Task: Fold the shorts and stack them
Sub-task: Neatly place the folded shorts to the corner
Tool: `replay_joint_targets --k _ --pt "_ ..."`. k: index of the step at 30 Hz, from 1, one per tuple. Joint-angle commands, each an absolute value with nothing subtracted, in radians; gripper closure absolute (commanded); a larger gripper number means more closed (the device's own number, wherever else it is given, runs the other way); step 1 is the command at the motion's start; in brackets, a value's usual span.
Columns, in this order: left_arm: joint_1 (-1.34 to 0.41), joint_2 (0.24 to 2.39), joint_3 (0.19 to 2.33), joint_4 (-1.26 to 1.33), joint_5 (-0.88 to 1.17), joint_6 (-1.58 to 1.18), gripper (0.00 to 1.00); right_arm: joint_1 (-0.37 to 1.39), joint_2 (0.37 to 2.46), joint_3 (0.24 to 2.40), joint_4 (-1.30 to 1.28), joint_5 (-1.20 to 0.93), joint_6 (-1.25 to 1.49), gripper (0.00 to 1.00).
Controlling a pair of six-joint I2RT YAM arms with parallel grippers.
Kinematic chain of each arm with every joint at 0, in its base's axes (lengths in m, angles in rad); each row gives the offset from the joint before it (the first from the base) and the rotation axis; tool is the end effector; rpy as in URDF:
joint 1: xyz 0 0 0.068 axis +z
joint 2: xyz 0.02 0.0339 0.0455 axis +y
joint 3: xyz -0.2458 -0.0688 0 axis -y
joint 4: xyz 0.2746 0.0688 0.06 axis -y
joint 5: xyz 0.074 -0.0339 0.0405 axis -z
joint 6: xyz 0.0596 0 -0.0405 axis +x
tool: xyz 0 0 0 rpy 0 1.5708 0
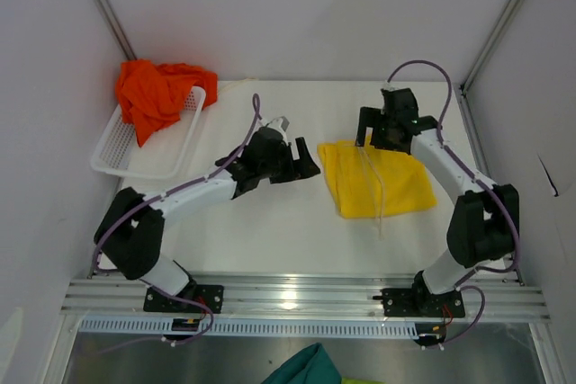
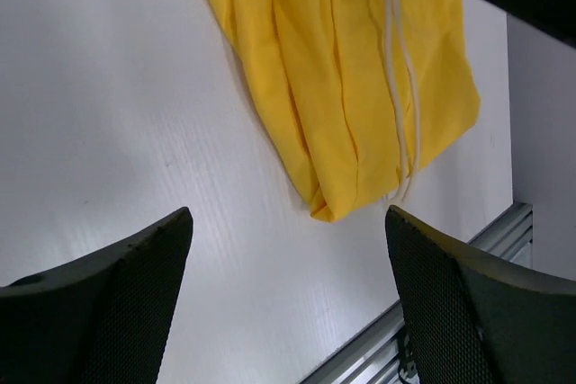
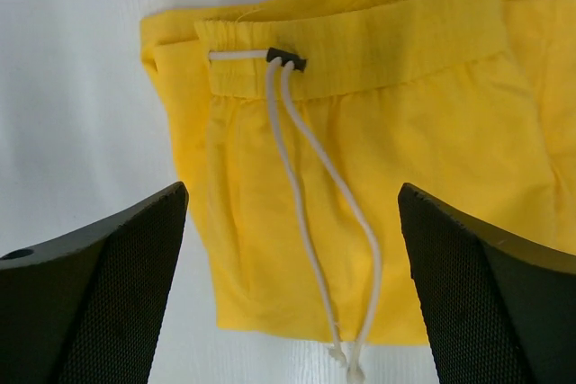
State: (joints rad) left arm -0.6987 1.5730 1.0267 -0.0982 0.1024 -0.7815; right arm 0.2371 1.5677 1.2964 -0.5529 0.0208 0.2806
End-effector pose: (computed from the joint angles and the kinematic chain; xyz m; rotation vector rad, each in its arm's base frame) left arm 0.2969 -0.2574 0.1878 -0.0375 2.3739 -0.8891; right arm 0.3800 0.0905 0.2455 0.0621 2.4052 0.2170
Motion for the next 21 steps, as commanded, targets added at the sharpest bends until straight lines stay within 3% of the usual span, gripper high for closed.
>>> replay_joint_targets --k 1,13,21 --pt "-0.655 1.459 0.974 -0.192 0.048 -0.704 0.10 0.290 1.656 1.379 -0.531 0.064 0.212 0.00" --pt "-0.551 1.289 0.804 -0.190 0.054 -0.643 0.10 0.403 1.858 1.414 -0.109 0.199 0.075 0.01" --pt "-0.546 1.287 0.775 -0.164 0.101 -0.638 0.10 0.400 2.175 1.751 -0.334 0.206 0.045 0.01"
